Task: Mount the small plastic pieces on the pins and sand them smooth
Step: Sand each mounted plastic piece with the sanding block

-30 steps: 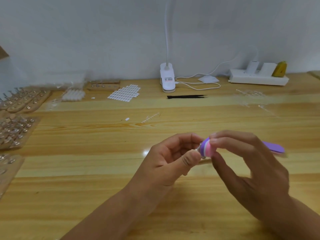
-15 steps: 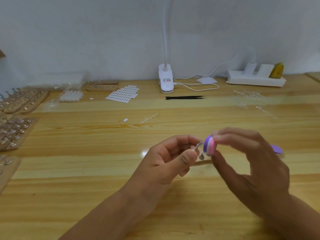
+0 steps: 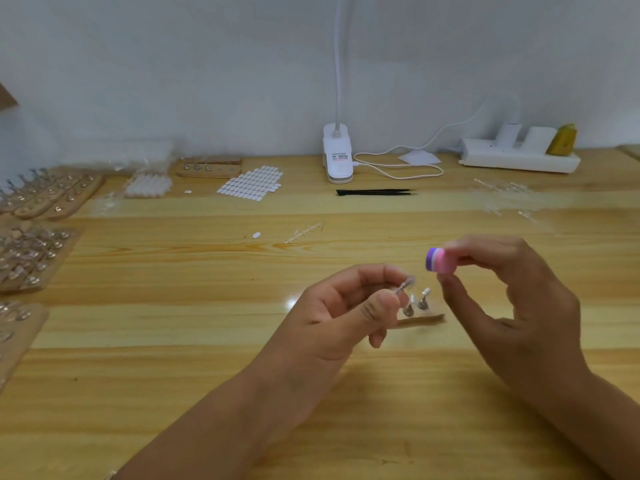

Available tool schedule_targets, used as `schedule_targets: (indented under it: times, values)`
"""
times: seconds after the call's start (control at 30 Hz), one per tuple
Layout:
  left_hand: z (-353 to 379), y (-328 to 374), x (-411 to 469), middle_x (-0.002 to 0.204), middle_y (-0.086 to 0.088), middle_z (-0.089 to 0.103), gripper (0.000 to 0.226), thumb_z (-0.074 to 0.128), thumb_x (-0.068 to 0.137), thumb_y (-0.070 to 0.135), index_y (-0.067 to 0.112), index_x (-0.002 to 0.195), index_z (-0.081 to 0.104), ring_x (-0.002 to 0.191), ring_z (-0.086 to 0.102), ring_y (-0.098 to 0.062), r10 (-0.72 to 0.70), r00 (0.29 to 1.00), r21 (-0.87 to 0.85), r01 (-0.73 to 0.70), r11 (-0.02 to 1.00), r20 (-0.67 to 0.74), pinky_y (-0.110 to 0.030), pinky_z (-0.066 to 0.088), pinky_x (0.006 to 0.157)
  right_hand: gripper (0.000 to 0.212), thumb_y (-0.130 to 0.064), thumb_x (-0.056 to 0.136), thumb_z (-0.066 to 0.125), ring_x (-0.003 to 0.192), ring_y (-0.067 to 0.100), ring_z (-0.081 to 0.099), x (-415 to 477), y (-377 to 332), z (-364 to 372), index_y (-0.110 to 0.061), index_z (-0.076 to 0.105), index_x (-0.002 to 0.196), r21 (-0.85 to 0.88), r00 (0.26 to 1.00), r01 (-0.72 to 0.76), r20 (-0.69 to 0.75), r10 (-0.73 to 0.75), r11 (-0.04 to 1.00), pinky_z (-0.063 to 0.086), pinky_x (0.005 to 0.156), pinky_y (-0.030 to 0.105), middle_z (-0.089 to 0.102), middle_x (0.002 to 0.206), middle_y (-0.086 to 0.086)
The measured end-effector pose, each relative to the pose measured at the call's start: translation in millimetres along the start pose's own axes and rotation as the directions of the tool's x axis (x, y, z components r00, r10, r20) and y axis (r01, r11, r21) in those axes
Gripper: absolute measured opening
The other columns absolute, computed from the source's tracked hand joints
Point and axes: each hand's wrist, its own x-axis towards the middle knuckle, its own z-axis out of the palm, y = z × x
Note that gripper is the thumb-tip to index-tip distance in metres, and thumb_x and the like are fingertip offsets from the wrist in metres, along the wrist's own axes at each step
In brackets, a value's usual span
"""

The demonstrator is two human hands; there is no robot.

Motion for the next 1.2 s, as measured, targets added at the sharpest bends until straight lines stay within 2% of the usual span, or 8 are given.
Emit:
schedule_targets:
  times: [0.1,0.23,0.37,0.63,0.77,0.97,1.1,1.2]
  values:
    - [-1,-2,2,0.088,0.003,0.065,0.023,0.063,0.09,0.019,0.023,0.112,0.069,0.073,0.05,-0.014,0.009,1.0,-0.028,-0.01,1.0,-0.019,-0.022,0.046,0.068,0.033,-0.002,0.088,0.069,0.103,0.004,0.064,-2,-3,1,-0.021,0.057,0.113,0.06,1.0,-0.005,-0.003,0.005,0.998,0.045,0.094,0.015,0.063,0.106,-0.013]
    - [-2,-2,2,0.09,0.0,0.065,0.036,0.05,0.095,0.006,0.023,0.124,0.063,0.073,0.058,-0.014,0.033,0.998,0.017,-0.032,0.999,-0.052,-0.024,0.048,0.069,0.031,-0.001,0.087,0.069,0.108,-0.012,0.054,-3,-4,1,-0.015,0.058,0.112,-0.011,0.997,0.068,0.024,-0.067,0.998,0.036,0.088,0.001,0.06,0.105,-0.014]
    - [-1,-2,1,0.09,-0.002,0.068,0.034,0.051,0.096,0.01,0.026,0.123,0.066,0.075,0.064,-0.016,0.057,0.995,0.107,-0.048,0.993,-0.087,-0.025,0.051,0.072,0.029,-0.003,0.088,0.068,0.108,-0.012,0.054,-2,-3,1,-0.016,0.059,0.113,-0.017,0.997,0.073,0.011,-0.073,0.997,0.036,0.089,0.002,0.06,0.105,-0.012]
    - [1,5,0,0.101,-0.009,0.074,0.034,0.062,0.089,0.014,0.016,0.123,0.064,0.08,0.073,-0.02,0.118,0.982,0.112,-0.103,0.988,-0.145,-0.025,0.055,0.071,0.028,-0.001,0.089,0.069,0.103,0.011,0.063,-2,-1,1,-0.014,0.066,0.114,-0.051,0.977,0.208,0.06,-0.204,0.977,0.046,0.098,0.016,0.066,0.108,0.003]
    - [1,5,0,0.104,-0.004,0.07,0.028,0.074,0.082,0.019,0.022,0.11,0.074,0.08,0.068,-0.01,0.163,0.968,0.238,-0.116,0.964,-0.189,-0.018,0.052,0.071,0.033,0.001,0.086,0.071,0.108,0.005,0.061,-1,0,0,-0.013,0.064,0.116,-0.057,0.987,0.163,0.021,-0.162,0.985,0.043,0.099,0.013,0.064,0.11,-0.001]
    - [5,7,-4,0.099,0.01,0.074,0.027,0.078,0.08,0.024,0.029,0.106,0.074,0.087,0.066,-0.006,0.341,0.924,0.513,-0.211,0.832,-0.172,-0.02,0.05,0.078,0.035,-0.01,0.088,0.07,0.116,-0.004,0.057,-4,-7,3,-0.01,0.058,0.122,0.015,0.979,0.206,0.005,-0.206,0.979,0.042,0.1,0.011,0.062,0.115,-0.006]
    - [10,7,-6,0.101,0.011,0.073,0.025,0.072,0.082,0.029,0.029,0.107,0.073,0.088,0.065,-0.008,0.368,0.924,0.531,-0.26,0.806,-0.105,-0.02,0.05,0.079,0.03,-0.01,0.09,0.068,0.117,-0.006,0.054,-4,-10,6,-0.009,0.058,0.118,-0.001,0.975,0.223,-0.012,-0.223,0.975,0.04,0.099,0.009,0.063,0.111,-0.005]
    - [8,7,-5,0.1,0.008,0.074,0.025,0.072,0.081,0.031,0.029,0.107,0.074,0.087,0.066,-0.009,0.339,0.932,0.49,-0.236,0.839,-0.132,-0.025,0.053,0.08,0.023,-0.009,0.09,0.066,0.105,-0.001,0.059,1,-5,4,-0.015,0.061,0.113,0.003,0.992,0.129,-0.002,-0.129,0.992,0.04,0.097,0.009,0.063,0.106,-0.002]
